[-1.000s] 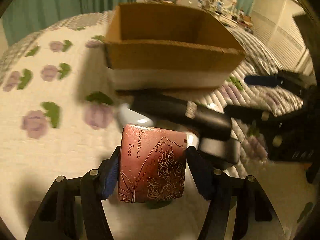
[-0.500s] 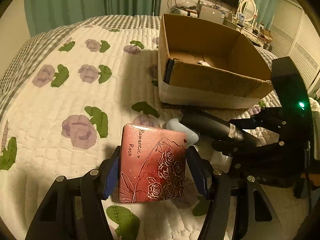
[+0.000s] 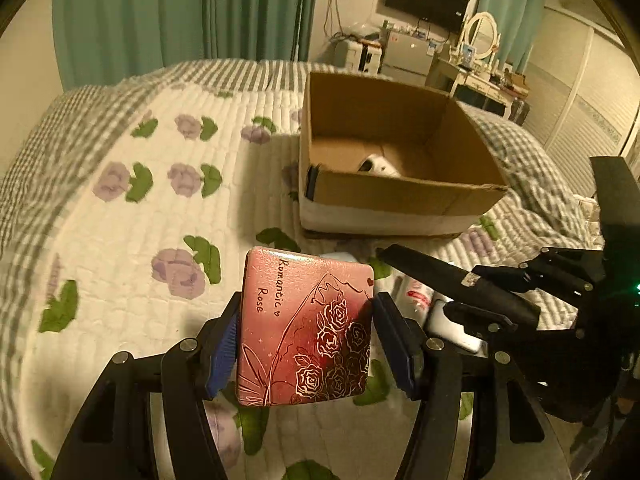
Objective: Organize rigid objects
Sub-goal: 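Lower the card case and black bottle into the box and release both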
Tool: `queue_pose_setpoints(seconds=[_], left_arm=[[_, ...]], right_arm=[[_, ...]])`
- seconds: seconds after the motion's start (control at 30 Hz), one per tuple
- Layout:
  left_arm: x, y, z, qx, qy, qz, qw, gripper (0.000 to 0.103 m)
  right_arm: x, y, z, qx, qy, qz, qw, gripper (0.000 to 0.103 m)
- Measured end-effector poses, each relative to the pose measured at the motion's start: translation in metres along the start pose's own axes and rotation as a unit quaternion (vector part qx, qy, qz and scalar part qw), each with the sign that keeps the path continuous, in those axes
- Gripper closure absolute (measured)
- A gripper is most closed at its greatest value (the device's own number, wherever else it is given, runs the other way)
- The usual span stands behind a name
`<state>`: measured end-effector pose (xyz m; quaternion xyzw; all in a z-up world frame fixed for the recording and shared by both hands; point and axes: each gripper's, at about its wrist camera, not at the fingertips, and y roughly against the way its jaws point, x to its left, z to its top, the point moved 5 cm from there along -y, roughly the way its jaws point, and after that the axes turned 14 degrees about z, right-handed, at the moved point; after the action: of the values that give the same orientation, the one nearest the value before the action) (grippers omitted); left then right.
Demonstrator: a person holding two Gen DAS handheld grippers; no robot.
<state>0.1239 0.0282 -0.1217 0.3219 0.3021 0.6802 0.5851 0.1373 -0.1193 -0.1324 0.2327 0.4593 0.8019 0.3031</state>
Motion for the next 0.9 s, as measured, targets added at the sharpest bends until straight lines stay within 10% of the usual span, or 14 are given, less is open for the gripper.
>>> queue_pose_setpoints(seconds=[0.43, 0.9], left_arm=[[-0.035, 0.037, 0.092, -0.088, -0.033, -0.021, 0.9954, 0.039], [-0.079, -0.081, 0.161, -0.087, -0.093, -0.022, 0.9917, 0.039]], right_arm=[[-0.033, 0.106, 0.058, -0.135, -0.021, -0.059, 0.989, 0.065], [-0.136, 0.016, 0.113, -0.150, -0.081, -0.051, 0.984, 0.065]])
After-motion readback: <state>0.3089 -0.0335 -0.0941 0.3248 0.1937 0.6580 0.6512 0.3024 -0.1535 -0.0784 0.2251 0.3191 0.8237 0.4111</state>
